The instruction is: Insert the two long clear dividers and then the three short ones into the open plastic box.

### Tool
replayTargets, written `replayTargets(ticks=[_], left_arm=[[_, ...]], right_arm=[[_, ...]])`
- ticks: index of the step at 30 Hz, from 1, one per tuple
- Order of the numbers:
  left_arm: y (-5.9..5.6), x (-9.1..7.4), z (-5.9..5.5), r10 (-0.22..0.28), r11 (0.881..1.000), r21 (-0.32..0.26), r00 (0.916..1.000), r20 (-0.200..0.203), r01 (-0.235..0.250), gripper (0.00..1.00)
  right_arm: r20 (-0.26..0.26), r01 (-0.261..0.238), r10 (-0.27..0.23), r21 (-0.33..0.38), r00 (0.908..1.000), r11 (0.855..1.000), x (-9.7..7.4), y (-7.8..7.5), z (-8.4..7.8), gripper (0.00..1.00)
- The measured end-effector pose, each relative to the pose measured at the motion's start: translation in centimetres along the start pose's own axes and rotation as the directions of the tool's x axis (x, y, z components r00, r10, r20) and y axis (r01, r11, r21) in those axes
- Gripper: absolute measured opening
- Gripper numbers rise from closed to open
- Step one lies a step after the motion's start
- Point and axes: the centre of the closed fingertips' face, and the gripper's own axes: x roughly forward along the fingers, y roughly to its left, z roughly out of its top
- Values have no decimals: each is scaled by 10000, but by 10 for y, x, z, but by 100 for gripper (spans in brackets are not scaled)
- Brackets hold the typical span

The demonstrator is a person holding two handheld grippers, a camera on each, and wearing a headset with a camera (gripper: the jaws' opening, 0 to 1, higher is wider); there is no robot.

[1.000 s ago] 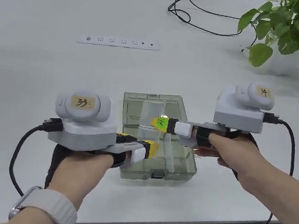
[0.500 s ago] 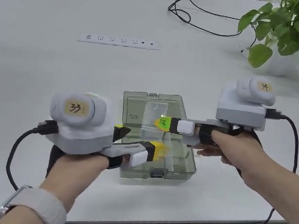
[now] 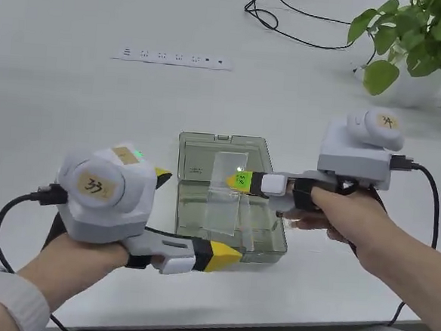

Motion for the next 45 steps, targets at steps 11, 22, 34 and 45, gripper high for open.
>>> replayTargets(ticks=[11, 22, 34, 45], left_arm=[[8, -9, 9, 45, 9989, 463, 9993, 381, -62, 100], [10, -18, 4, -69, 9970, 779, 9993, 363, 40, 100], [14, -27, -14, 101, 9981, 608, 9996, 246, -116, 100], [6, -24, -21, -236, 9986, 488, 9991, 346, 219, 100]], right_arm=[[-731, 691, -658, 434, 9951, 9967, -1, -13, 11, 2], [-3279, 1771, -1440, 733, 9337, 9815, 4, -20, 15, 2], [-4617, 3378, -2648, 816, 8466, 9377, 15, -34, -3, 2], [-5266, 4332, -3341, 731, 7817, 8983, 25, -40, -8, 2]])
